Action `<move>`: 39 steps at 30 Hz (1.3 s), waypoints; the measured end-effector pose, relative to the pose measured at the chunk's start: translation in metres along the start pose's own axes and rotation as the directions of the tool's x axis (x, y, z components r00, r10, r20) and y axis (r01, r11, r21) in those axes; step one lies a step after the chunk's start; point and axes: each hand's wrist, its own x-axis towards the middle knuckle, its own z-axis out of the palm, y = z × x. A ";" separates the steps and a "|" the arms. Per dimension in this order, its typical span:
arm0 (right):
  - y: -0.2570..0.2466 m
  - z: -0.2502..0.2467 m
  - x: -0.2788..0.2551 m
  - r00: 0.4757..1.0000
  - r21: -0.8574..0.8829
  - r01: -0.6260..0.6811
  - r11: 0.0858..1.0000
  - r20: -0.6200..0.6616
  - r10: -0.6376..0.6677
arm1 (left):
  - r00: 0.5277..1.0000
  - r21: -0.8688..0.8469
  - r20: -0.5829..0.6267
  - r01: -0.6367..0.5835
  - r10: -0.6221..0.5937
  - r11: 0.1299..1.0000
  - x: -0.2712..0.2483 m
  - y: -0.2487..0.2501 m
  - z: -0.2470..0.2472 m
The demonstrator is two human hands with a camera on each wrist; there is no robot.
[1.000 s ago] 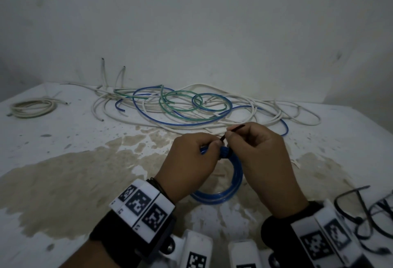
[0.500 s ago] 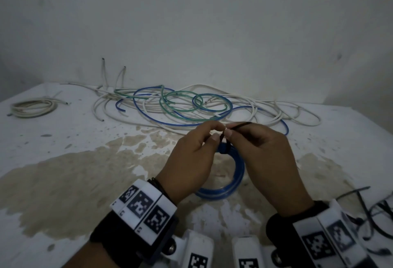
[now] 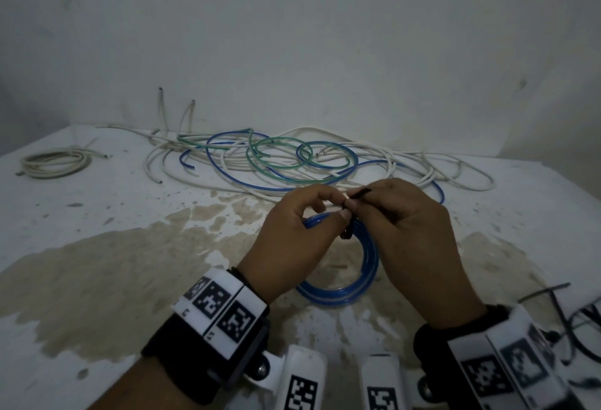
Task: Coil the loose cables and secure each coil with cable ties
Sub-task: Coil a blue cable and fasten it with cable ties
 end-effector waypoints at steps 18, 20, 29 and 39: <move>-0.007 -0.005 0.003 0.989 0.178 -0.147 0.973 0.044 0.142 | 0.990 -0.002 0.007 0.137 -0.137 0.991 0.000 0.000 0.001; -0.004 -0.004 0.002 0.984 0.126 -0.160 0.979 0.106 0.147 | 0.982 -0.071 0.043 0.184 -0.182 0.980 0.001 -0.001 0.001; 0.013 -0.001 0.001 0.992 -0.064 0.122 0.991 0.048 -0.119 | 0.965 -0.066 0.089 0.254 -0.248 0.965 0.001 -0.003 0.004; 0.018 -0.001 0.002 0.994 -0.047 0.088 0.995 0.074 -0.084 | 0.957 -0.043 0.123 0.269 -0.262 0.962 0.000 -0.010 0.008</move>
